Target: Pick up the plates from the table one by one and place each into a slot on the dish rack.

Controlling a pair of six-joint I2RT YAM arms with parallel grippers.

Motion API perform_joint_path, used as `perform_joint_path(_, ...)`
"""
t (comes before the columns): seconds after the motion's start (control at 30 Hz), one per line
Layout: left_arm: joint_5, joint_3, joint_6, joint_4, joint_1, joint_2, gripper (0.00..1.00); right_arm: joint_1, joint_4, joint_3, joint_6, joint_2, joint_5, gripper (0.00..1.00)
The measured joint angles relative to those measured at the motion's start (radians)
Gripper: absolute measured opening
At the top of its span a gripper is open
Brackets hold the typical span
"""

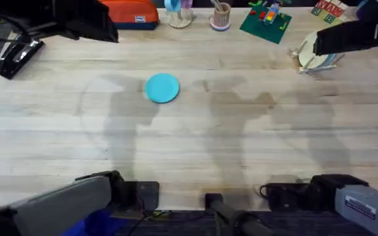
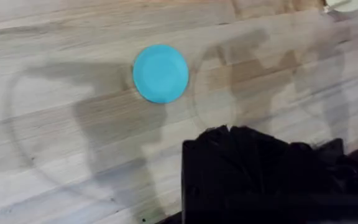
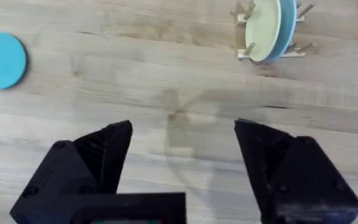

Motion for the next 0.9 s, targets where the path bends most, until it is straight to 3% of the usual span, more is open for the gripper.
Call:
perform_joint_path(0.33,0.179,0.000,0.109,-0.024,0.055,0.104,0.042,0.000,0.000,0.000,0.000,0.000,0.000,0.994)
perform_joint_path(0.67,0.268,-0.006,0.238,-0.081,0.097,0.206,0.042,0.000,0.000,0.000,0.000,0.000,0.000,0.993)
perform_joint_path(0.9,0.314,-0.160,0.291,-0.025,0.147,0.214,0.042,0.000,0.000,0.000,0.000,0.000,0.000,0.995)
